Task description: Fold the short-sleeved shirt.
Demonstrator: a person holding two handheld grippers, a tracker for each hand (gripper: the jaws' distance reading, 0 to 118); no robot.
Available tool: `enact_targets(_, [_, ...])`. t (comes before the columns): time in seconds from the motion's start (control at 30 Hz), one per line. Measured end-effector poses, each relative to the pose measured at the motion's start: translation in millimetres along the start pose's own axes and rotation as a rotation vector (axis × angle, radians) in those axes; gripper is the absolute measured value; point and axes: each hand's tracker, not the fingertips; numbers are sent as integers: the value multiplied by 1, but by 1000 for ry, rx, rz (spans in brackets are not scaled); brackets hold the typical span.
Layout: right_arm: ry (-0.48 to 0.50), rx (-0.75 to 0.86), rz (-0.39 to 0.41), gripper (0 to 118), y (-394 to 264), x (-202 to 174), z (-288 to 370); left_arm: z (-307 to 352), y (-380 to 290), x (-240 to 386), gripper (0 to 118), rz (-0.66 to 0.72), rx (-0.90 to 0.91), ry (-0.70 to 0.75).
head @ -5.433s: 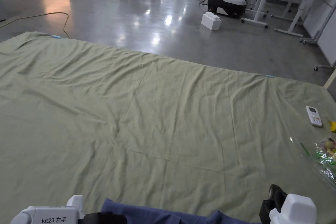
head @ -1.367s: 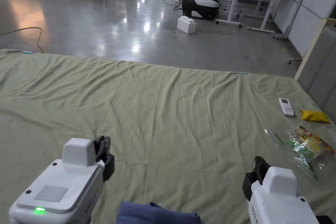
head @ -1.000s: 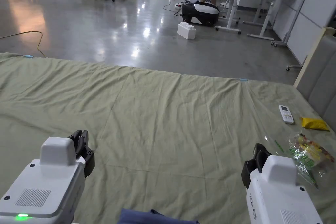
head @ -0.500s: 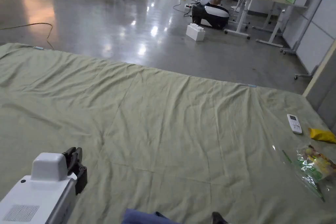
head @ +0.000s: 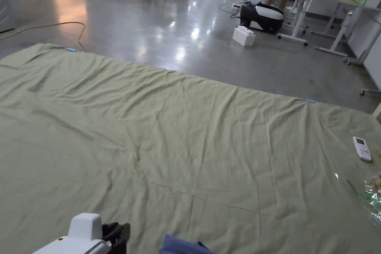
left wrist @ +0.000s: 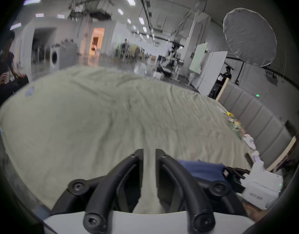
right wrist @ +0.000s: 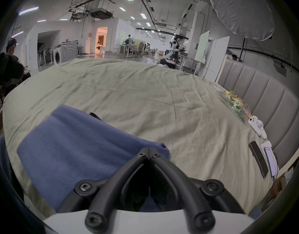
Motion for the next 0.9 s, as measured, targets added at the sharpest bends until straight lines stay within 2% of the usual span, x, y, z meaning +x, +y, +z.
enact_targets(0.1, [-6, -5, -4, 1, -1, 2, -4, -21, -4, -8, 69, 72, -125, -150])
enact_targets(0.23, [-7, -8, -7, 1, -3, 4, -4, -55, -8, -16, 77, 193, -285, -350])
enact_targets(0.4, [-4, -11, -25, 1, -6, 8, -6, -99, -15, -23, 82, 297, -418, -488])
enact_targets(0.53, [-3, -13, -37, 1, -7, 9, -6, -129, -27, -19, 82, 354, -569, -562])
enact_targets(0.63, [5, -9, -52, 1, -9, 11, -5, -140, -30, -18, 82, 387, -533, -642])
enact_targets(0.7, [7, -7, -53, 1, -10, 10, -6, -145, -32, -17, 79, 430, -532, -641])
enact_targets(0.73, [10, -6, -53, 1, -11, 11, -6, -148, -34, -18, 71, 433, -539, -642])
enact_targets(0.77, [11, -7, -52, 1, -11, 11, -6, -149, -36, -16, 53, 424, -544, -627])
enact_targets(0.8, [15, -8, -55, 1, -10, 12, -6, -150, -40, -16, 40, 389, -551, -599])
enact_targets(0.9, [28, -7, -56, 1, -9, 14, -5, -147, -47, -21, 31, 457, -529, -654])
